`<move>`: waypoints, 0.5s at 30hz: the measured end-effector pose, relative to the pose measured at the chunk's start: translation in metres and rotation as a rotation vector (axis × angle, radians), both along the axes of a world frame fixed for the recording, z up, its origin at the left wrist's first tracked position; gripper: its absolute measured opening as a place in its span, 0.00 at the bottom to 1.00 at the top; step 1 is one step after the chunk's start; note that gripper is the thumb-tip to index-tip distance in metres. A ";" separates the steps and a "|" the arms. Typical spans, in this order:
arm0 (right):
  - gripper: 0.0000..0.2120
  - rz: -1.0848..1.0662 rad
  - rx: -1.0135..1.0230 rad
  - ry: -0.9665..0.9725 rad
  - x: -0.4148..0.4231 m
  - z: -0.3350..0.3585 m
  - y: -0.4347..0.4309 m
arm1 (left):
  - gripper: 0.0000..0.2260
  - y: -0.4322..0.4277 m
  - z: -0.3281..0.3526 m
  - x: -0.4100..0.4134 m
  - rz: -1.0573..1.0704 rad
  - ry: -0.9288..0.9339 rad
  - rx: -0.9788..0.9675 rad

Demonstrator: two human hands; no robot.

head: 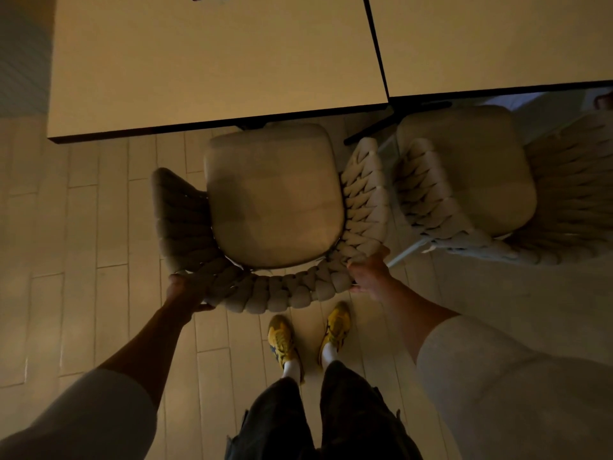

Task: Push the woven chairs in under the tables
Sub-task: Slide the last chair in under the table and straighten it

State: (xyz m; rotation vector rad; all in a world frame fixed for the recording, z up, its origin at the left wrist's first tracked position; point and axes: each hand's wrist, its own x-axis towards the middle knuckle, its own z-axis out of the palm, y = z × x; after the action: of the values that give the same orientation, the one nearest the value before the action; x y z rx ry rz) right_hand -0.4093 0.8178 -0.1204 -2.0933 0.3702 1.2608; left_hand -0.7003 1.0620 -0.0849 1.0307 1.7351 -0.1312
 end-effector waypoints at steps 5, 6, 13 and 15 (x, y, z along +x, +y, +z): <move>0.34 0.004 -0.016 -0.011 -0.007 0.006 -0.010 | 0.19 -0.006 0.001 -0.004 -0.007 -0.013 0.000; 0.34 0.005 -0.018 -0.008 -0.007 0.005 -0.012 | 0.20 -0.008 0.001 -0.005 -0.006 -0.013 -0.002; 0.34 -0.053 -0.008 0.027 -0.014 0.009 -0.017 | 0.18 -0.015 0.005 -0.007 -0.036 0.011 0.008; 0.33 -0.100 0.005 0.047 -0.016 0.010 -0.018 | 0.20 -0.015 0.007 -0.008 -0.052 0.020 0.006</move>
State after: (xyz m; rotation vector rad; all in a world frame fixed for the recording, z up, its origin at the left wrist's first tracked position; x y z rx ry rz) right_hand -0.4256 0.7996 -0.1103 -2.0182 0.4857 1.2523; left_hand -0.7087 1.0465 -0.0780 1.0834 1.7280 -0.1697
